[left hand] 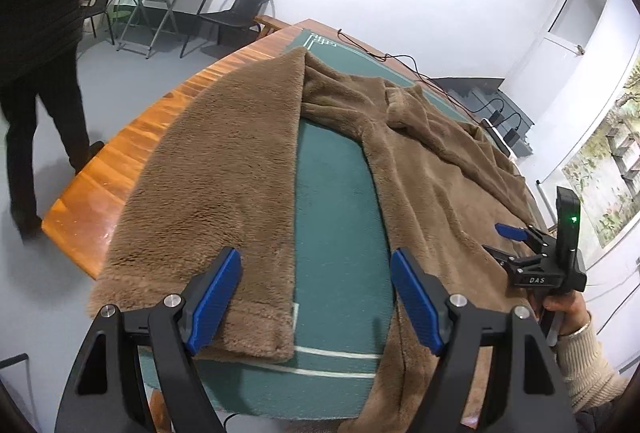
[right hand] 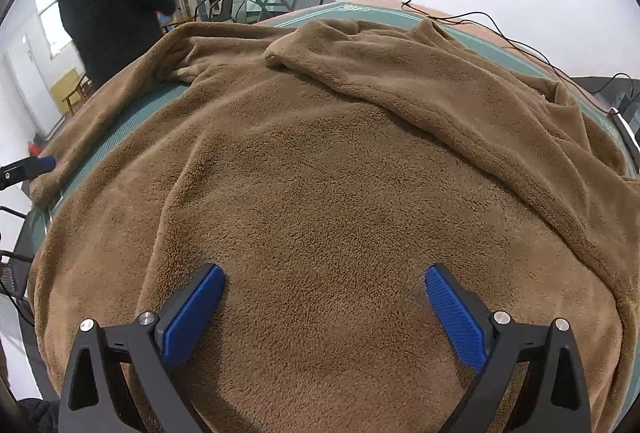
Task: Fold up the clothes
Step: 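Withdraw both grippers open above the folded sweatshirt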
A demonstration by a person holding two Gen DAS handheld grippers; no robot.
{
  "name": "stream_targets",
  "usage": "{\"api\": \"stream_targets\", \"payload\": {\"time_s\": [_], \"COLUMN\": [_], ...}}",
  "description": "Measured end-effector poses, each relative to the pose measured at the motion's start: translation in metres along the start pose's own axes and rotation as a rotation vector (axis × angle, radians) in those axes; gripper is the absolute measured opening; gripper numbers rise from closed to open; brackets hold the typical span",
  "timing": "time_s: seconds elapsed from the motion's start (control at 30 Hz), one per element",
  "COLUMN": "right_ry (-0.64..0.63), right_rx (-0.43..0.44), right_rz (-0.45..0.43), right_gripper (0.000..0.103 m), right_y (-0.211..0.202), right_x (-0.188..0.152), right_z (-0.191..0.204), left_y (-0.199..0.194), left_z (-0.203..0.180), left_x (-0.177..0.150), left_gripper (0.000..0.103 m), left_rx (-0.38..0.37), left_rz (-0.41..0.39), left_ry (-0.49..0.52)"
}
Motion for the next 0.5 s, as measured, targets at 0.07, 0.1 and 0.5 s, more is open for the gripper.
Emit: {"api": "stream_targets", "payload": {"time_s": [0.07, 0.1, 0.5], "right_ry": [-0.001, -0.002, -0.005], "right_rx": [0.001, 0.0, 0.001], "right_rz": [-0.002, -0.002, -0.004], "right_gripper": [0.102, 0.102, 0.102], "right_y": [-0.001, -0.001, 0.001], "right_x": [0.0, 0.0, 0.0], "right_z": [-0.001, -0.001, 0.0], "left_y": [-0.003, -0.005, -0.037], "left_z": [0.002, 0.003, 0.029], "left_x": [0.0, 0.0, -0.011], "left_gripper": [0.081, 0.081, 0.081], "left_rx": [0.017, 0.028, 0.206], "left_rz": [-0.005, -0.008, -0.062], "left_ry": [0.005, 0.011, 0.152]}}
Point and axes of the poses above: each gripper's, at about its wrist camera, not at the fingertips, and y roughly the way its jaws point, z to its left, x to its top, the point moved 7 cm from there along y, roughly the way its jaws point, and after that the axes turned 7 degrees about x, right-handed, at the moved point
